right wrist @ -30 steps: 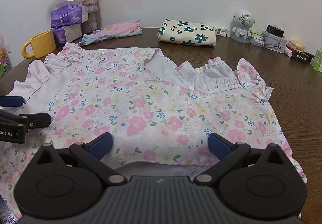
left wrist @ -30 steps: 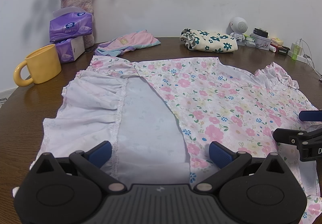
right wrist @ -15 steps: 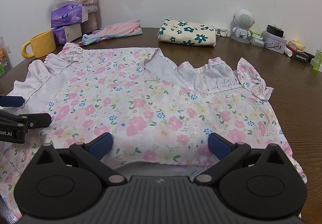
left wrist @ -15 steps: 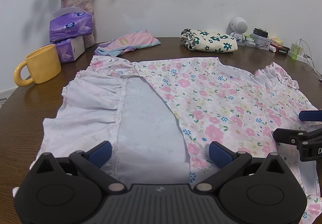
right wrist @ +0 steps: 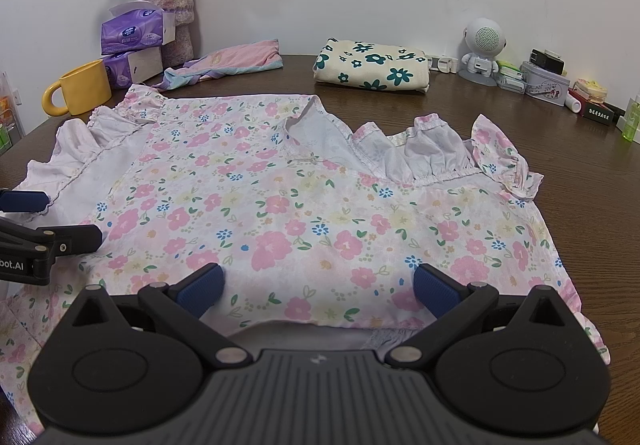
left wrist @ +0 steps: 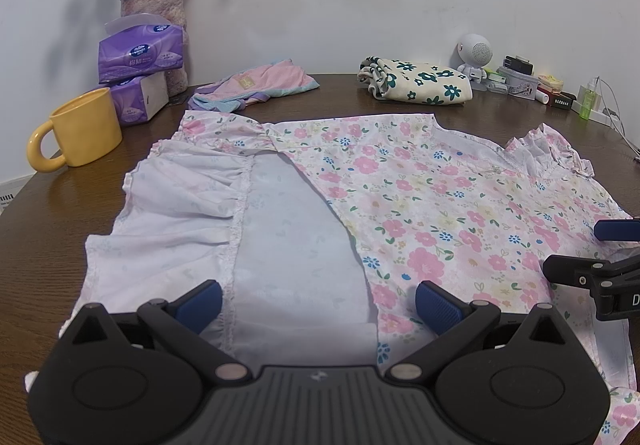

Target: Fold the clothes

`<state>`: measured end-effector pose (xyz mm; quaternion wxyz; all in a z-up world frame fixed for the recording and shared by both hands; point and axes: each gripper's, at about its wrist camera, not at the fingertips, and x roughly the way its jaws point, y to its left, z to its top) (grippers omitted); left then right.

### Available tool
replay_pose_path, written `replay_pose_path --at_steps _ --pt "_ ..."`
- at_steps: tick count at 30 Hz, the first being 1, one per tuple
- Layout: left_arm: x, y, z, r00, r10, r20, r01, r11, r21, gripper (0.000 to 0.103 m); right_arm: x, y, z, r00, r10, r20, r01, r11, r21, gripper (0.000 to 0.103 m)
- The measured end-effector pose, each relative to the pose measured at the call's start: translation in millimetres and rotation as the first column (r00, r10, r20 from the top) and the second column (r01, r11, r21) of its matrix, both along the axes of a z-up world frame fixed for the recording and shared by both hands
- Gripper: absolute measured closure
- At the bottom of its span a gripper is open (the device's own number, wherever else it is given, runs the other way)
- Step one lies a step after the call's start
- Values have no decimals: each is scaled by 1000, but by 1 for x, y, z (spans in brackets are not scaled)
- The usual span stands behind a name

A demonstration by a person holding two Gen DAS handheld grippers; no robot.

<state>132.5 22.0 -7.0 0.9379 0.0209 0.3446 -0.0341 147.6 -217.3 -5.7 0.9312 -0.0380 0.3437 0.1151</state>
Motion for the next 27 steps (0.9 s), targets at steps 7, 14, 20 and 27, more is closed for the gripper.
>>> replay_pose_path --at_steps 7,14,20,27 --pt "0 0 0 1000 0 0 0 1000 0 0 0 0 0 1000 0 0 0 1000 0 1" --pt "0 0 0 1000 0 0 0 1000 0 0 0 0 0 1000 0 0 0 1000 0 1" --pt "0 0 0 1000 0 1 0 1000 -1 0 0 0 0 1000 0 -1 0 1000 -1 1" --pt "0 1 2 1000 -3 -3 3 1000 -5 0 1 0 0 1000 -6 0 6 1000 0 0"
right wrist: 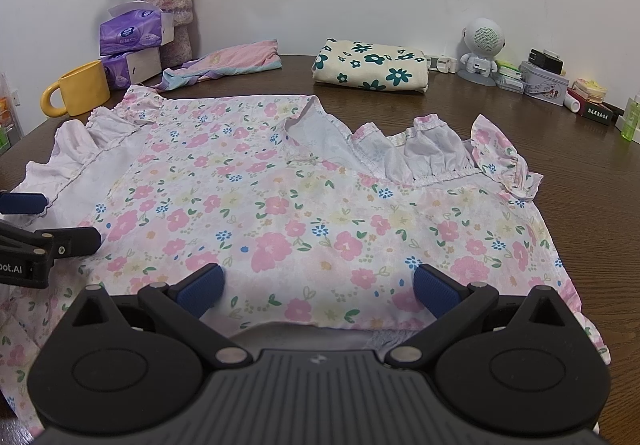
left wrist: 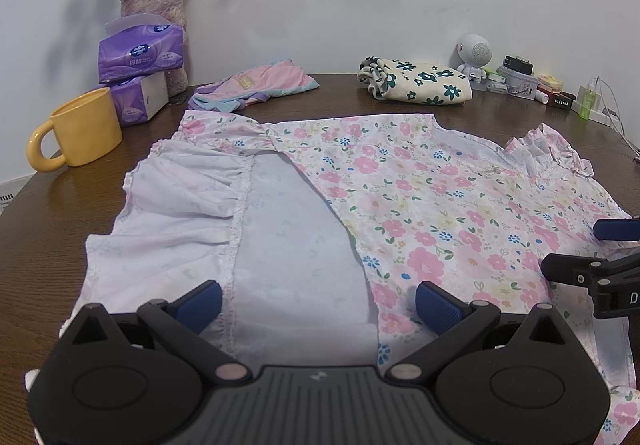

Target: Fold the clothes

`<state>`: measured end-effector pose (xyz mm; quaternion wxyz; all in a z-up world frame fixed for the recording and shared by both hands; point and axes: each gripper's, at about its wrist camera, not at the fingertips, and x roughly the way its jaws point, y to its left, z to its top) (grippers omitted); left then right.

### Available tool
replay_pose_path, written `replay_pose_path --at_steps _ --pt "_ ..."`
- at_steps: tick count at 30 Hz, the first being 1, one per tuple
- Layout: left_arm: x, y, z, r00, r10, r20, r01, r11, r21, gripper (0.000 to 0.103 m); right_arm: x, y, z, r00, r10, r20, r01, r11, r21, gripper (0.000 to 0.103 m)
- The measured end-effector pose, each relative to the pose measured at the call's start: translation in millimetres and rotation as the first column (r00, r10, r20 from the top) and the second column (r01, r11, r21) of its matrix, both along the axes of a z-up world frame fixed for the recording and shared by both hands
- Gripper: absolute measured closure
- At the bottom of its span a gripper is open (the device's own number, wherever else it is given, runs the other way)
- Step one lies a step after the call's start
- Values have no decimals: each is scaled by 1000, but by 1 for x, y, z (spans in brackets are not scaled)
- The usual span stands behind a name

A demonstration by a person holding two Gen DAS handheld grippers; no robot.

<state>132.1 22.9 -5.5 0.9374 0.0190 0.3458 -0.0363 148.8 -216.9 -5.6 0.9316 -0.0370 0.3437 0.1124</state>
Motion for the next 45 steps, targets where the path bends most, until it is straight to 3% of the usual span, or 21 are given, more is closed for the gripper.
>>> replay_pose_path --at_steps 4,9,15,18,23,25,28,35,39,42,44,45 --pt "-7 8 8 1000 -7 12 7 999 -43 0 -8 -11 7 999 -35 21 34 999 33 0" --pt "-37 18 30 998 -25 61 30 995 -91 0 -49 -49 38 988 -82 129 74 995 67 0" --pt "-73 14 29 992 -108 65 115 988 -107 0 -87 -99 45 965 -198 173 203 979 -11 3" --pt "-84 12 25 992 -113 61 118 989 -88 2 -94 -113 40 971 -197 139 197 980 13 34" --pt "-89 15 23 994 -90 59 94 994 -64 19 -85 -115 31 983 -155 95 150 987 58 61" --pt "-89 17 22 996 -78 53 81 995 -50 27 -82 -109 28 988 -124 88 120 991 53 76" --pt "-90 22 18 998 -57 35 58 998 -34 40 -76 -103 21 993 -101 61 100 995 22 86" --pt "-93 32 8 1000 -5 17 5 1000 -4 43 -77 -107 11 993 -115 19 115 993 -2 86" --pt "-95 39 11 1000 10 24 -9 999 -49 41 -78 -108 12 992 -124 17 124 992 4 86" --pt "-105 49 21 998 11 69 -3 993 -115 23 -89 -112 21 988 -150 46 147 987 70 83" --pt "-115 53 31 993 15 121 -1 993 -114 11 -103 -111 33 981 -167 100 158 983 96 73" --pt "-119 54 35 990 15 141 -1 995 -102 9 -110 -109 39 976 -175 130 162 982 101 61"
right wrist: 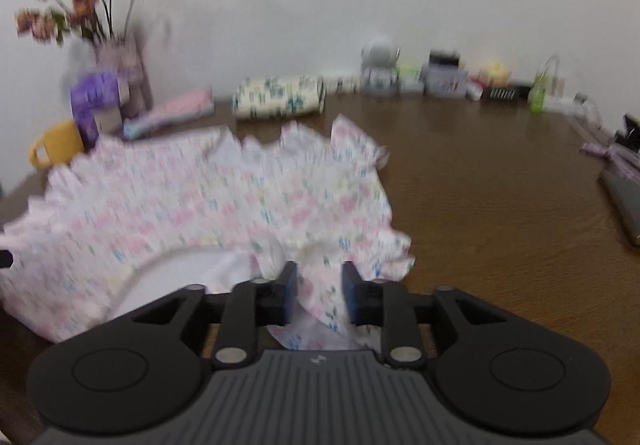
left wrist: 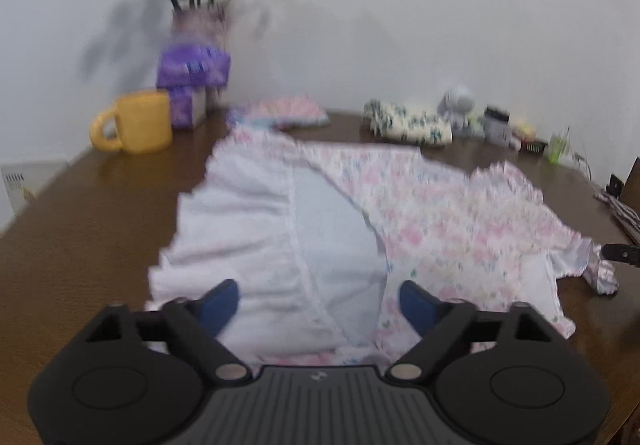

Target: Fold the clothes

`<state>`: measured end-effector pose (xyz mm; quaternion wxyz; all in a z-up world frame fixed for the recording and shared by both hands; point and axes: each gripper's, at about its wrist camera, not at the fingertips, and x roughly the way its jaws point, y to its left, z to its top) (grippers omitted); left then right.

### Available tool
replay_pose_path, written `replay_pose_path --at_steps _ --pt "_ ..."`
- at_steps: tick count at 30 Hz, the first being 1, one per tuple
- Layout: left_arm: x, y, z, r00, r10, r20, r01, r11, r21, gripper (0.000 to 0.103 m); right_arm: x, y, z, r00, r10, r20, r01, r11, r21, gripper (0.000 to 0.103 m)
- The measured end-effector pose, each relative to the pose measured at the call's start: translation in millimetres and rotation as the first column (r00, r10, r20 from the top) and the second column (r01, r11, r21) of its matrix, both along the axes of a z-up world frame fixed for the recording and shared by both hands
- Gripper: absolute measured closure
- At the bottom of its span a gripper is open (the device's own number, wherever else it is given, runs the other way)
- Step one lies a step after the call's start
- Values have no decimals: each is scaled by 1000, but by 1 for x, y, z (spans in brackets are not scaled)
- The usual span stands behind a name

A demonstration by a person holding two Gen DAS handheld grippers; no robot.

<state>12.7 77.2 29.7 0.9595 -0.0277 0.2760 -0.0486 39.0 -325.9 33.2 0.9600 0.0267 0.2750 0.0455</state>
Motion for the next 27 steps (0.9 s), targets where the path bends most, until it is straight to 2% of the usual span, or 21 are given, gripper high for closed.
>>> replay_pose_path --at_steps 1,2,4,7,8,12,15,18,24,27 --pt "-4 1 4 1000 1 14 -2 1000 8 4 -6 3 5 1000 0 25 0 1000 3 47" --pt "-7 1 7 1000 3 26 -4 1000 14 2 -12 7 9 999 6 45 -6 1000 8 42" --pt "-13 2 11 999 10 37 -10 1000 4 1 -23 15 15 997 20 78 -22 1000 18 21" --pt "-22 3 12 998 17 52 -16 1000 -25 1 -32 29 20 994 53 99 -58 998 40 3" --pt "-25 3 12 998 18 56 -16 999 -34 1 -34 34 19 993 62 97 -67 996 52 0" --pt "-37 4 9 998 13 54 -12 999 -31 1 -41 55 12 994 77 74 -85 991 106 1" --pt "-46 3 7 998 19 53 -20 1000 1 1 -46 67 5 996 79 41 -84 987 134 0" --pt "-54 2 5 998 37 59 -39 999 26 1 -52 75 1 998 67 11 -68 989 131 0" --pt "-62 6 0 998 48 40 -47 999 -22 1 -66 81 3 1000 30 1 -30 993 118 0" --pt "-63 5 -2 998 41 41 -41 999 -13 1 -68 84 3 1000 27 -7 -26 994 102 0"
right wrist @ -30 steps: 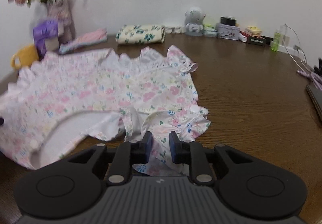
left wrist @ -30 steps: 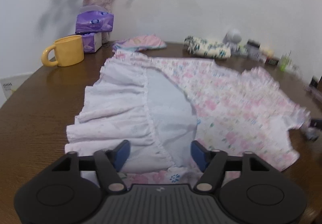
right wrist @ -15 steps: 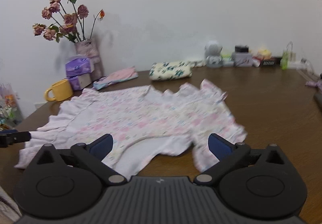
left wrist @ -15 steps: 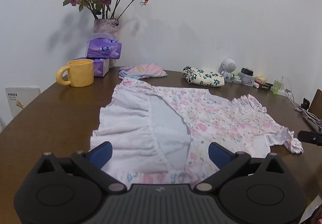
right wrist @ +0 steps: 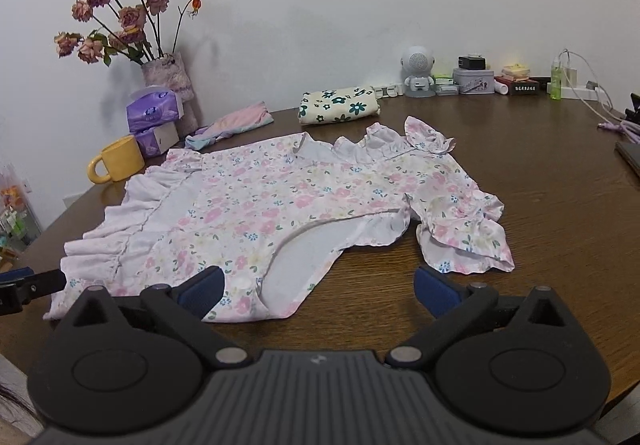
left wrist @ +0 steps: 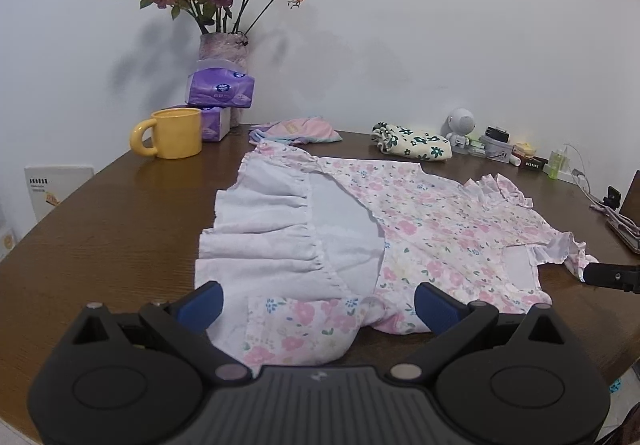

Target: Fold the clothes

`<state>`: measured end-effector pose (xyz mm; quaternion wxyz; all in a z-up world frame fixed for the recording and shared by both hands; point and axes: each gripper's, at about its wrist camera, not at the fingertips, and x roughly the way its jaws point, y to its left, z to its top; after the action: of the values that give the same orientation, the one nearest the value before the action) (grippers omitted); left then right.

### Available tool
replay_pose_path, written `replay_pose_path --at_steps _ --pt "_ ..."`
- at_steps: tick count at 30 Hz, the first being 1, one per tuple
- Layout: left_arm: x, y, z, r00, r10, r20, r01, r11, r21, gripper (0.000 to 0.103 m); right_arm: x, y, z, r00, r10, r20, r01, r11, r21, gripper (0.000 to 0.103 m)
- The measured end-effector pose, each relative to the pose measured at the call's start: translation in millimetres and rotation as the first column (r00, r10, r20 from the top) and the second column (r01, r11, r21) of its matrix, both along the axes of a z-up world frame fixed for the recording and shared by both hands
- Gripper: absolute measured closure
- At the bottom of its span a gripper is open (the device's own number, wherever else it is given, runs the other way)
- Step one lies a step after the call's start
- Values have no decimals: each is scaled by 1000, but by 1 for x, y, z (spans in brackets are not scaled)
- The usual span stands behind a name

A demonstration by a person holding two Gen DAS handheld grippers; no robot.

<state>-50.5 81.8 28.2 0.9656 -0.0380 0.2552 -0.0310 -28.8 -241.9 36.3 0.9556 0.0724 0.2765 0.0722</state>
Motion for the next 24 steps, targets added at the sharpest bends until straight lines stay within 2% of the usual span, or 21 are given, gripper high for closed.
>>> replay_pose_path --at_steps 9,16,20,24 --pt "-6 2 -8 998 -64 -5 64 998 6 1 -6 12 -6 998 32 -60 -30 999 22 0" --pt "1 4 -14 992 -128 1 128 992 -16 1 -9 16 -3 996 82 -36 -78 994 82 0" --pt "8 6 -15 983 -181 17 181 983 -4 1 1 27 -8 992 92 -84 -87 994 63 0" --pt "17 12 -16 972 -234 7 234 972 29 5 10 46 -8 990 91 -110 -95 995 -34 0"
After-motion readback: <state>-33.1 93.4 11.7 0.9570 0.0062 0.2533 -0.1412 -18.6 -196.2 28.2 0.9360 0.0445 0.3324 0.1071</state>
